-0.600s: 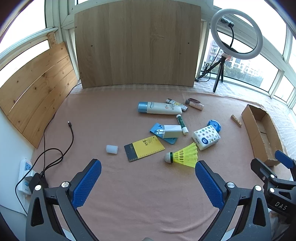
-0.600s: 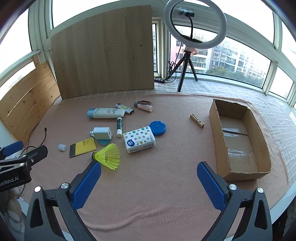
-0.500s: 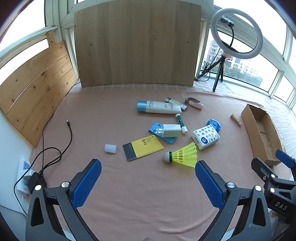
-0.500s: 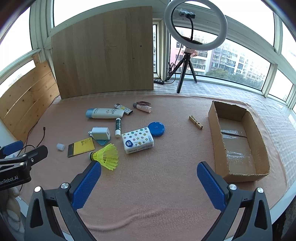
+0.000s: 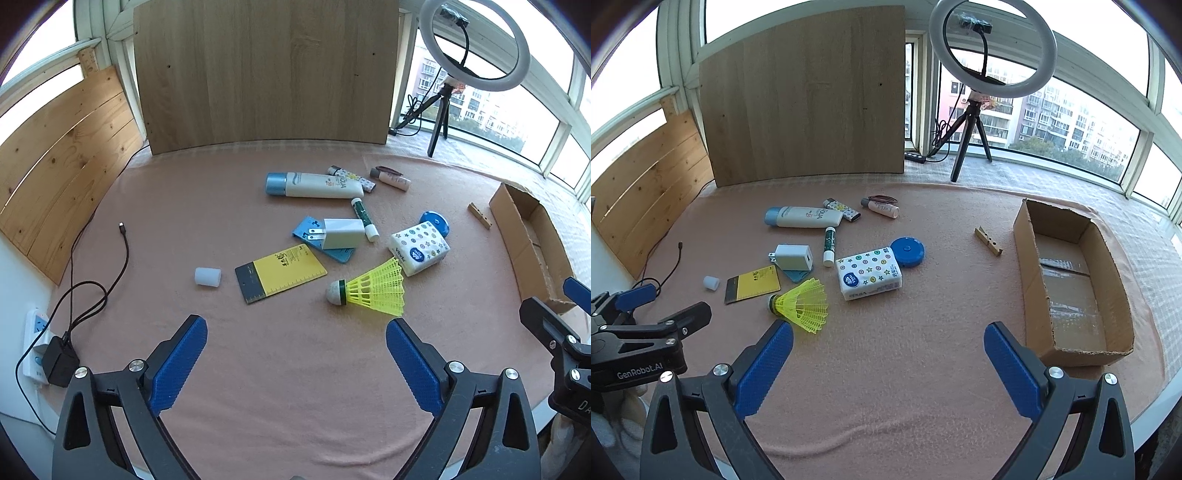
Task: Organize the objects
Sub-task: 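Move the left tool toward the yellow-green shuttlecock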
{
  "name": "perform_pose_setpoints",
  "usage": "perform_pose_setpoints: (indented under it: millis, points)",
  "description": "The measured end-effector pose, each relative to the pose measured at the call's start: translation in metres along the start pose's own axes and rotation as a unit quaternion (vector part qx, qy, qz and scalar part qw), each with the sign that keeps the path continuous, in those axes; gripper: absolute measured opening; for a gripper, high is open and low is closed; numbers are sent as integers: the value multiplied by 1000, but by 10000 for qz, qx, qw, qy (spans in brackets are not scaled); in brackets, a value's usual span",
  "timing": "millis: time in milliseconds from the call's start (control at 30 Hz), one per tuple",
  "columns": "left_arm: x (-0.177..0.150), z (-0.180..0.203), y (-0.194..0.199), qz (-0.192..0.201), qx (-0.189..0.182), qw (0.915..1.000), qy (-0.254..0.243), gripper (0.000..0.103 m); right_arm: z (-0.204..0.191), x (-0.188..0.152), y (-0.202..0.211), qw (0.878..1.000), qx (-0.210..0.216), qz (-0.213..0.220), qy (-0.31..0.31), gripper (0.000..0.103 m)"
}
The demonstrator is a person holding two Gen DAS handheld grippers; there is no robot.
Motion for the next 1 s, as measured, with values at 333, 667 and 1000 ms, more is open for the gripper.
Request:
perform_pose_setpoints:
  millis: [333, 667, 1000]
  points:
    - [0, -7, -4, -14, 13, 9999, 119, 99, -6, 1, -7, 9999, 60, -90, 6, 97]
    - [4, -7, -7, -11, 1, 9999, 110, 99, -10, 3, -16, 9997, 148, -198, -54, 97]
    - [9, -7, -9, 62, -9, 9999, 118, 99, -12, 6, -23, 9996, 172, -220, -29, 97]
Point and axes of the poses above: each gripper's, at about its wrist camera, not at the fingertips, and y roughly against the way its jaws point, z to its right, x to its top, the point moved 7 cm from there along -y, roughly the way its jaws point, and after that the axes turned 10 degrees about z, right-handed, at the moved point
